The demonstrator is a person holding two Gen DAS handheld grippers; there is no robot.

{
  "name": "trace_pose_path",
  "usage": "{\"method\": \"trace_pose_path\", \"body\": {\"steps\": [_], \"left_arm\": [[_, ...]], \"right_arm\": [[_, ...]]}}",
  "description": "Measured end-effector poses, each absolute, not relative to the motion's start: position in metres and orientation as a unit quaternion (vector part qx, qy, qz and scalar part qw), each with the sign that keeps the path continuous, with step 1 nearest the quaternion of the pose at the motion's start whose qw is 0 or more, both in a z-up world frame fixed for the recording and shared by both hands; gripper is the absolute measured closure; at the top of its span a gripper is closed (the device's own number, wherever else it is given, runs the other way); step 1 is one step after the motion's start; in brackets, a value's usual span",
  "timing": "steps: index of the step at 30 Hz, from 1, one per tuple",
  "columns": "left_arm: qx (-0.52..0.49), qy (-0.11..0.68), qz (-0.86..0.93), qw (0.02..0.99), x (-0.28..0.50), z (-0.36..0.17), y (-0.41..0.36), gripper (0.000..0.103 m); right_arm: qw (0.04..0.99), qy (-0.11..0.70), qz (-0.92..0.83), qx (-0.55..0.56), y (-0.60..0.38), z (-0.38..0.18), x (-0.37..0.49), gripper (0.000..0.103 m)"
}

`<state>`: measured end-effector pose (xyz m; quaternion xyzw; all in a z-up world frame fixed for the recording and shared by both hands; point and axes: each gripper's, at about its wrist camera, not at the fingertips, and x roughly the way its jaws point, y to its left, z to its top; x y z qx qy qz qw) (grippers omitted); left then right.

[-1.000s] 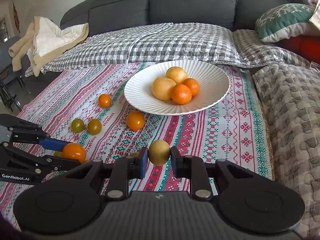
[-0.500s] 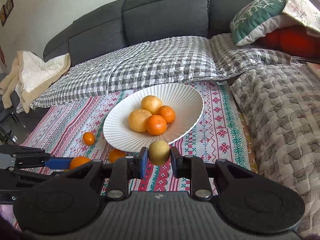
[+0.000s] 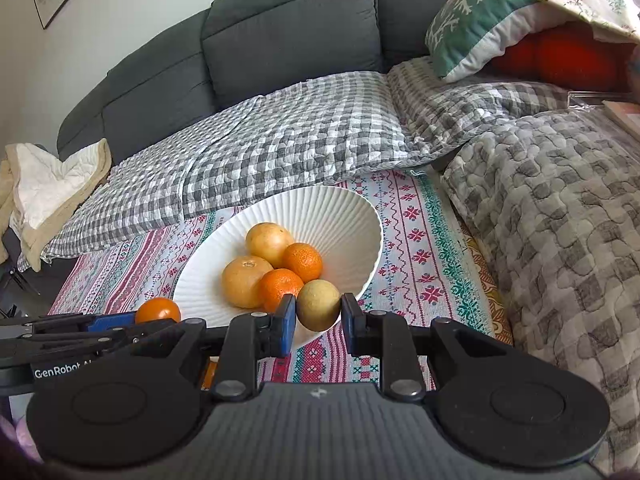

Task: Organize fruits
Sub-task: 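Grasp an orange tomato with the left tool while the right tool carries a brown fruit, then lower the orange tomato and brown fruit onto the plate and open both tools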

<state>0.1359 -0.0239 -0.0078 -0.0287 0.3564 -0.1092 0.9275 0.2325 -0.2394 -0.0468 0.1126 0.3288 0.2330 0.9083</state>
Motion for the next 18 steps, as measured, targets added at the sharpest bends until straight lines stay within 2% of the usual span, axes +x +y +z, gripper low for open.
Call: {"method": "trace_pose_path", "body": {"steps": [18], "left_arm": [[-0.031,0.364,-0.078,0.927,0.207,-0.023,-0.017,0.078]], "right_arm": [[0.893,0.347,0.243,0.153,-0.229,-0.061,0.259,0.081]]}}
